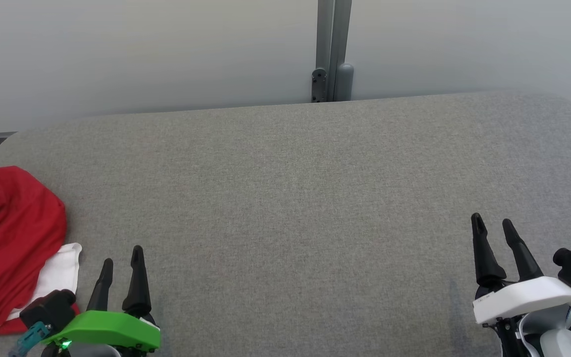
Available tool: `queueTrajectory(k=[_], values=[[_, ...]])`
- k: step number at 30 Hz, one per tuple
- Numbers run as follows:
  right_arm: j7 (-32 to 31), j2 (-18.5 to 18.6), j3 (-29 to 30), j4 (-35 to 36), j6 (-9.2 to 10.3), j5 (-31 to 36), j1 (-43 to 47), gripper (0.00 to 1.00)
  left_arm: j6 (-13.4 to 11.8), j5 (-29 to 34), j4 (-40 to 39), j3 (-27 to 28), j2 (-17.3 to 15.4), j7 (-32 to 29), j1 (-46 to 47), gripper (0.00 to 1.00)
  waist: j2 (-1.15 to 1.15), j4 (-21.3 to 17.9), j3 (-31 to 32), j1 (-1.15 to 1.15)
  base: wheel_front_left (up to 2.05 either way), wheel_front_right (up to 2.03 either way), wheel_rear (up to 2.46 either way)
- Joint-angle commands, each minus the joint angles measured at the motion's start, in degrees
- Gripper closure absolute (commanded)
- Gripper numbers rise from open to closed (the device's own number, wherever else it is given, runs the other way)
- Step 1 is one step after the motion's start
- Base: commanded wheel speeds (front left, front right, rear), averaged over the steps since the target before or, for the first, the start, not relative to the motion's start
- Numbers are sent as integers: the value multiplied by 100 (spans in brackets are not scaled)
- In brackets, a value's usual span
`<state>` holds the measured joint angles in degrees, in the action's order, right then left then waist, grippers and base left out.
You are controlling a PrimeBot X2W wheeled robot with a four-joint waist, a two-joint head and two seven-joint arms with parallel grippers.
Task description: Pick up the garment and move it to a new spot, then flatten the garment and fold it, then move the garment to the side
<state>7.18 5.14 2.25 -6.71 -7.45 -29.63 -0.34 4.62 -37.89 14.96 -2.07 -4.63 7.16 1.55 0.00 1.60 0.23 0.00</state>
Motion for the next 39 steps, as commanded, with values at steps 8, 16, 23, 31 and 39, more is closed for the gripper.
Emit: queueTrajectory(k=[8,16,23,31,39], values=[[173,16,71,116,-4,601,40,0,76,726,-78,38,-32,172,-69,0,0,8,-9,0,0,0,0],[283,-12,107,144,-4,1017,99,0,99,1249,-64,85,-21,287,-98,0,0,39,-14,0,0,0,0],[376,-14,133,123,-4,1298,194,0,132,1639,-33,132,-10,376,-140,0,0,60,-8,0,0,0,0],[475,-43,259,115,-4,1596,243,0,191,2020,-7,113,2,476,-144,0,0,60,-16,0,0,0,0],[577,-2,295,122,-4,1923,282,0,237,2338,55,136,16,571,-164,0,0,63,-12,0,0,0,0]])
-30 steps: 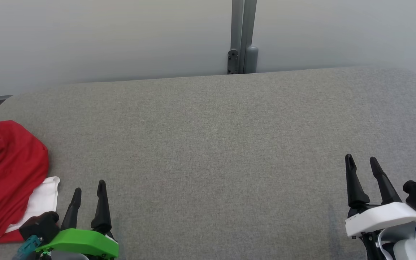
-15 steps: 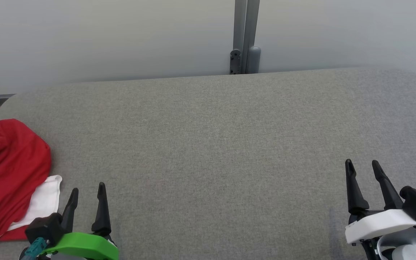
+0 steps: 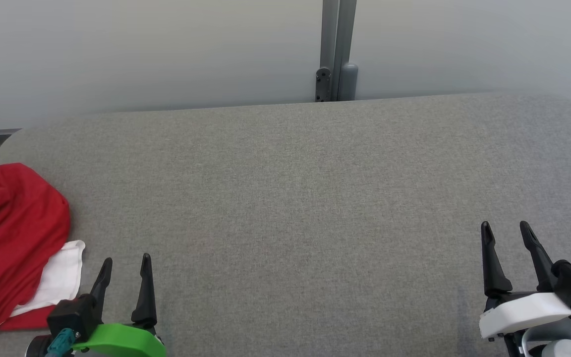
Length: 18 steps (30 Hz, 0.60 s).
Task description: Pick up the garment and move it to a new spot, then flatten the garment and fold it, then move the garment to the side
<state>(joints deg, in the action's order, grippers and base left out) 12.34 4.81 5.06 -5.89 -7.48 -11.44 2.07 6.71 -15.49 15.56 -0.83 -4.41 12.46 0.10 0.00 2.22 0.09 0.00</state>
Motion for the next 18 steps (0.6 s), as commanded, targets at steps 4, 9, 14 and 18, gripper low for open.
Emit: queueTrajectory(k=[4,9,14,18], values=[[105,50,21,51,-2,286,51,0,37,259,20,43,2,88,-19,0,0,17,14,0,0,0,0],[162,53,-10,74,-2,495,73,0,47,470,41,56,13,140,-35,0,0,47,26,0,0,0,0],[205,26,-47,93,-2,677,99,0,59,650,83,62,38,188,-46,0,0,72,29,0,0,0,0],[249,24,-44,103,-2,813,111,0,62,801,116,80,44,239,-62,0,0,82,27,0,0,0,0]])
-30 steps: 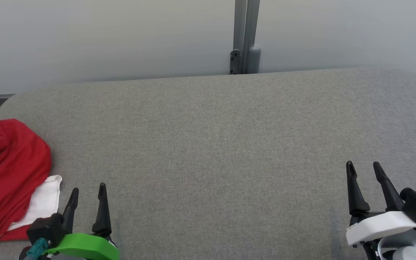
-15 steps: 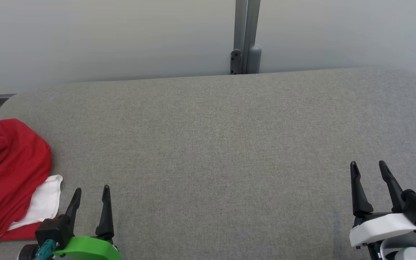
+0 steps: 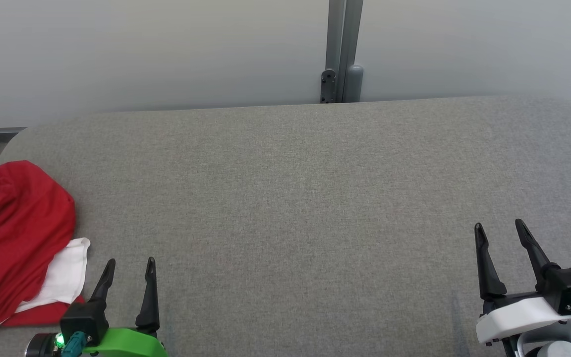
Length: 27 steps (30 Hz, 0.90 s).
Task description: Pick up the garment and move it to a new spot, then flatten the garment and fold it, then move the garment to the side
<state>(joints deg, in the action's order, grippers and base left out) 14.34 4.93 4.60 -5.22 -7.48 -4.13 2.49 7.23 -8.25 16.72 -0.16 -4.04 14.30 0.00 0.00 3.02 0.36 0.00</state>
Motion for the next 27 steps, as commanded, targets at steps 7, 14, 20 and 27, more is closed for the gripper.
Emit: queueTrajectory(k=[7,14,20,27], values=[[89,6,35,40,-2,252,95,0,18,150,71,112,33,93,-63,0,0,4,3,0,0,0,0],[89,-21,63,11,-2,170,104,0,27,-1,154,182,57,86,-45,0,0,-26,9,0,0,0,0],[89,-25,83,-16,-2,132,101,0,30,-45,209,217,72,86,-8,0,0,-39,14,0,0,0,0],[89,-12,111,-13,-1,123,116,0,33,-40,261,155,81,86,54,0,0,23,18,0,0,0,0]])
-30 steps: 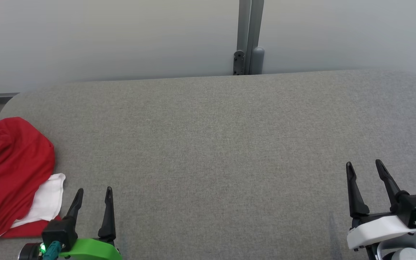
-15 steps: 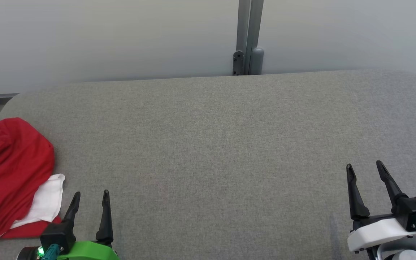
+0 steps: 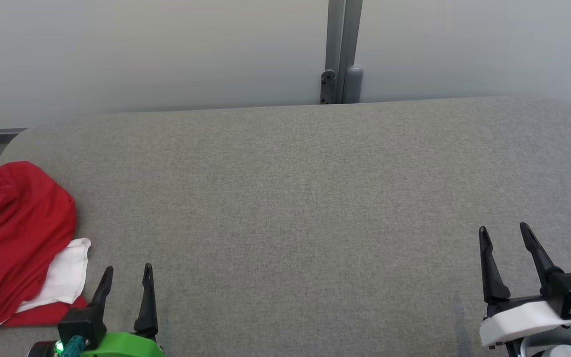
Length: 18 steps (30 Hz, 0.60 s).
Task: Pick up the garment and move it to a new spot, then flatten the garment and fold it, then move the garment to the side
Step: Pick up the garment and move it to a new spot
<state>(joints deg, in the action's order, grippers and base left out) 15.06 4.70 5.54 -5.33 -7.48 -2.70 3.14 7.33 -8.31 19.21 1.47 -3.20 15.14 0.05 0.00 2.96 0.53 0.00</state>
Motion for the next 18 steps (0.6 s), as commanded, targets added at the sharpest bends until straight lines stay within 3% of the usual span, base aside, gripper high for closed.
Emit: queueTrajectory(k=[1,5,13,18], values=[[18,7,22,4,-2,-17,60,0,23,-27,16,-21,-3,2,62,0,0,70,2,0,0,0,0],[18,-12,19,26,-2,-37,137,0,20,3,22,-19,-1,2,123,0,0,357,12,0,0,0,0],[18,-46,-76,3,-1,-66,113,0,20,50,63,14,-39,1,42,0,0,1437,63,0,0,0,0],[18,-59,-311,-53,-1,-76,-16,0,20,36,29,212,-99,1,-109,0,0,1921,85,0,0,0,0]])
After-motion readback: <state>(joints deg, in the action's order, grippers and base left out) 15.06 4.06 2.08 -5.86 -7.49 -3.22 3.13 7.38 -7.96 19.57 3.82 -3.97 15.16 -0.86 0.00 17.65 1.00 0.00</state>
